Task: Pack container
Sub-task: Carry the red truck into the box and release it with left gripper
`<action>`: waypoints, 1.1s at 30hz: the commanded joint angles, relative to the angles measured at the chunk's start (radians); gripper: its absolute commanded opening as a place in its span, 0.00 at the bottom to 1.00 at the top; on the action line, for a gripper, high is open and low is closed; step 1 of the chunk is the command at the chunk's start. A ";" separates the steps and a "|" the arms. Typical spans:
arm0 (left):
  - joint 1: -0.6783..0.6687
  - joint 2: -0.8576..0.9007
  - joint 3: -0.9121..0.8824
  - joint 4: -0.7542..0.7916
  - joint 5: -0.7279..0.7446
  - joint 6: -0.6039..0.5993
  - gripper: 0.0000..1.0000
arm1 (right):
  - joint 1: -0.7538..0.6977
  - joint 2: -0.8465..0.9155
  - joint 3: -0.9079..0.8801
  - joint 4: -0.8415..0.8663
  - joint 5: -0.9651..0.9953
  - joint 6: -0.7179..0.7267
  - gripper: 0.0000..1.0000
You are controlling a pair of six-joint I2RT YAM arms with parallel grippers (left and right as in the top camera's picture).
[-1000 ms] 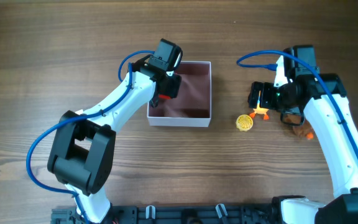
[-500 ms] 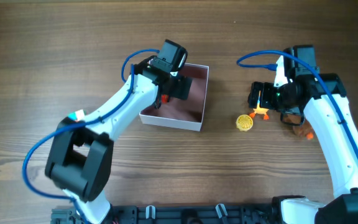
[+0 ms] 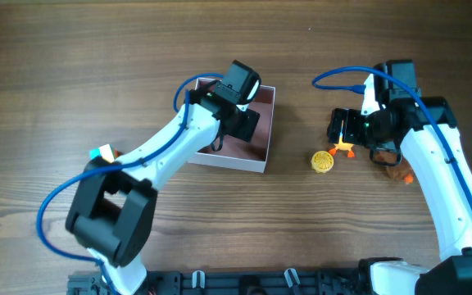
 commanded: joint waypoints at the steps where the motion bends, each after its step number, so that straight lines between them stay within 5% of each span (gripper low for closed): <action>1: -0.001 0.063 0.000 0.037 0.023 0.003 0.44 | -0.004 0.000 0.022 -0.002 0.021 -0.005 0.99; 6: 0.000 0.092 0.000 0.106 -0.024 0.058 0.34 | -0.004 0.000 0.022 -0.007 0.021 -0.006 0.99; 13: 0.001 0.092 0.000 0.143 -0.238 0.058 0.38 | -0.004 0.000 0.022 -0.008 0.021 -0.006 0.99; 24: 0.043 0.092 0.000 0.160 -0.248 0.058 0.46 | -0.004 0.000 0.022 -0.009 0.021 -0.006 1.00; 28: 0.044 0.092 0.000 0.177 -0.247 0.058 0.59 | -0.004 0.000 0.021 -0.008 0.021 -0.006 0.99; 33: 0.016 0.083 0.001 0.180 -0.247 0.058 1.00 | -0.004 0.000 0.021 -0.008 0.021 -0.006 1.00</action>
